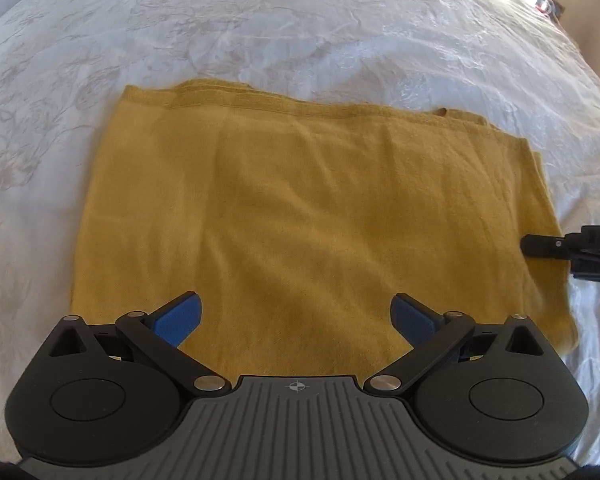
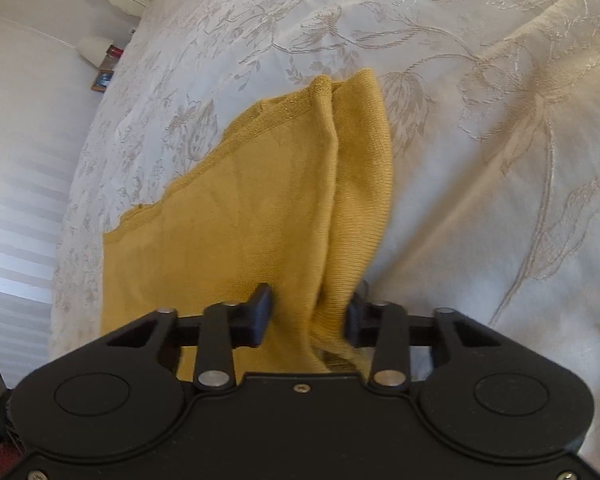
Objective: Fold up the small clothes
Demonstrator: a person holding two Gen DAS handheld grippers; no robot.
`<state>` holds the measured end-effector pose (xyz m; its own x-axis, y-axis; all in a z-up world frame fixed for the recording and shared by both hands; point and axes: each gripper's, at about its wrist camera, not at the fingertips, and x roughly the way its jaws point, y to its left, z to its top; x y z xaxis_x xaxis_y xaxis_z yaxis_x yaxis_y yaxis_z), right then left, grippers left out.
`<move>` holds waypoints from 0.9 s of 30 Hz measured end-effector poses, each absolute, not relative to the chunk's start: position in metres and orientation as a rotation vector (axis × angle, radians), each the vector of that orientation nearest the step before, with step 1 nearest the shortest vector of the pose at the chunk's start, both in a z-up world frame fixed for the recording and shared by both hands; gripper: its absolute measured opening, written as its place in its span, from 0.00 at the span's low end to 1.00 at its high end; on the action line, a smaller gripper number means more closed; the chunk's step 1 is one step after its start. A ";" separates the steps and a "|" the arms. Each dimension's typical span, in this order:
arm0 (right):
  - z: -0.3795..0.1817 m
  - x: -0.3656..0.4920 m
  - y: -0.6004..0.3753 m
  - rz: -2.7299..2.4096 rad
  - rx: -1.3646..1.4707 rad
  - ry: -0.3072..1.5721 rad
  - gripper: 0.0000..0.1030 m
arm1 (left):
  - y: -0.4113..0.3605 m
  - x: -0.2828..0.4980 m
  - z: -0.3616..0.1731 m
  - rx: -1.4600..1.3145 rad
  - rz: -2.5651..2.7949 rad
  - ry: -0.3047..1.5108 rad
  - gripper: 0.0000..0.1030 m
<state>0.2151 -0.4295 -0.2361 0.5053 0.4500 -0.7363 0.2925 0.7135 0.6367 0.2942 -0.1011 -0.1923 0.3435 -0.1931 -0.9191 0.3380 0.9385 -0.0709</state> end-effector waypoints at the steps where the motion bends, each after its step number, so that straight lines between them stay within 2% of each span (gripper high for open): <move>1: -0.231 0.215 -0.428 0.097 0.800 1.064 0.26 | -0.106 0.297 -0.201 0.166 -0.375 1.199 1.00; 3: -0.217 0.217 -0.422 0.075 0.758 1.059 0.23 | -0.113 0.301 -0.225 0.215 -0.445 1.321 0.99; 4: -0.210 0.218 -0.419 0.066 0.741 1.056 0.23 | -0.114 0.300 -0.229 0.242 -0.467 1.320 0.99; 8: -0.174 0.226 -0.399 0.064 0.694 1.032 0.22 | -0.089 0.295 -0.210 0.131 -0.522 1.251 0.99; 16: -0.109 0.266 -0.311 0.182 0.602 0.993 0.22 | 0.020 0.296 -0.172 -0.049 -0.429 1.160 0.99; 21: -0.110 0.301 -0.234 0.274 0.554 1.012 0.22 | 0.083 0.304 -0.165 -0.105 -0.346 1.159 0.99; 27: -0.143 0.325 -0.150 0.327 0.461 1.110 0.22 | 0.127 0.306 -0.167 -0.146 -0.294 1.166 0.99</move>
<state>0.3250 -0.1496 -0.1429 0.4128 0.4732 -0.7782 -0.0244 0.8599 0.5099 0.3059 0.1271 -0.1672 0.3615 -0.3020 -0.8821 0.1518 0.9525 -0.2639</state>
